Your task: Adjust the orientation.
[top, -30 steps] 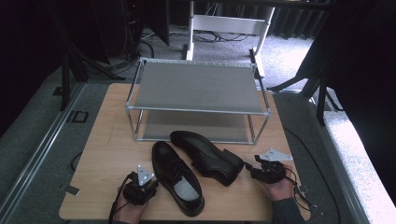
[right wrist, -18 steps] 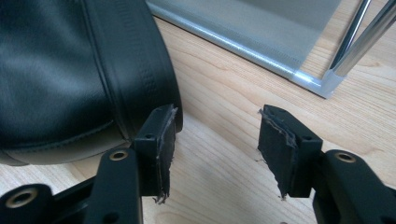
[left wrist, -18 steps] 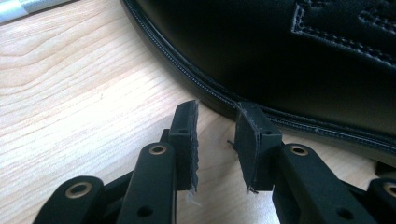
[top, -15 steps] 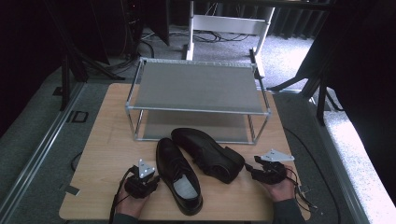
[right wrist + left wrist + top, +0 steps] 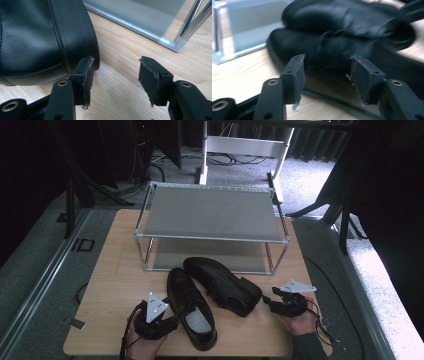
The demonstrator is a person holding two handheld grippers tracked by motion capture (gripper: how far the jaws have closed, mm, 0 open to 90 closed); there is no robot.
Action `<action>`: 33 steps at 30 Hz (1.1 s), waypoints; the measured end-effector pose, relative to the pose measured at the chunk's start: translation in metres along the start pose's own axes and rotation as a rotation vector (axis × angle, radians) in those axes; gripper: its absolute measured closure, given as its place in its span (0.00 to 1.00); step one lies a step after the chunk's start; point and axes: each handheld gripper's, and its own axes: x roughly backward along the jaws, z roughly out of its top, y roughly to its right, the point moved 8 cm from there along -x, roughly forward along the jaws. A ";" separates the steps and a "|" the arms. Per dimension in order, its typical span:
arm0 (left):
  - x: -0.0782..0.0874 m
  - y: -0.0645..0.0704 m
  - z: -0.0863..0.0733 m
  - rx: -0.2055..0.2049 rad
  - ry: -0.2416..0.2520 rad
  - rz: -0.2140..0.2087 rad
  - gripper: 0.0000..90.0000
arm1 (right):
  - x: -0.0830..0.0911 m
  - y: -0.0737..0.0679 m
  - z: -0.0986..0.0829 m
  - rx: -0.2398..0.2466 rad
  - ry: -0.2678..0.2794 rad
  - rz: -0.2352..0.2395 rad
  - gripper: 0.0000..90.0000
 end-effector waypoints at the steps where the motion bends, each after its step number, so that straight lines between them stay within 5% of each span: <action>1: 0.000 0.000 0.000 0.000 0.000 0.000 0.46 | 0.000 0.000 0.000 0.000 0.000 0.000 0.50; 3: 0.001 0.010 0.004 0.042 -0.010 -0.050 0.38 | 0.000 0.000 0.000 0.000 0.000 0.000 0.49; 7: -0.008 0.021 0.001 0.077 -0.051 -0.086 0.30 | 0.000 0.000 0.000 0.000 -0.001 -0.001 0.49; 14: -0.028 0.023 -0.009 0.072 -0.117 -0.029 0.25 | 0.000 0.000 0.000 0.002 0.000 -0.005 0.48; 20: -0.033 0.014 -0.016 0.063 -0.143 0.026 0.44 | 0.000 0.000 0.000 0.003 -0.001 -0.006 0.48; 22: -0.031 0.012 -0.016 0.066 -0.144 0.000 0.49 | 0.000 0.000 0.000 0.004 -0.002 -0.006 0.47; 25: -0.024 0.010 -0.013 0.011 -0.137 0.033 0.60 | 0.000 0.000 0.001 0.009 -0.006 -0.021 0.46; 33: -0.006 -0.010 -0.008 -0.033 -0.134 0.061 0.78 | 0.007 -0.009 0.018 0.047 0.038 -0.028 0.43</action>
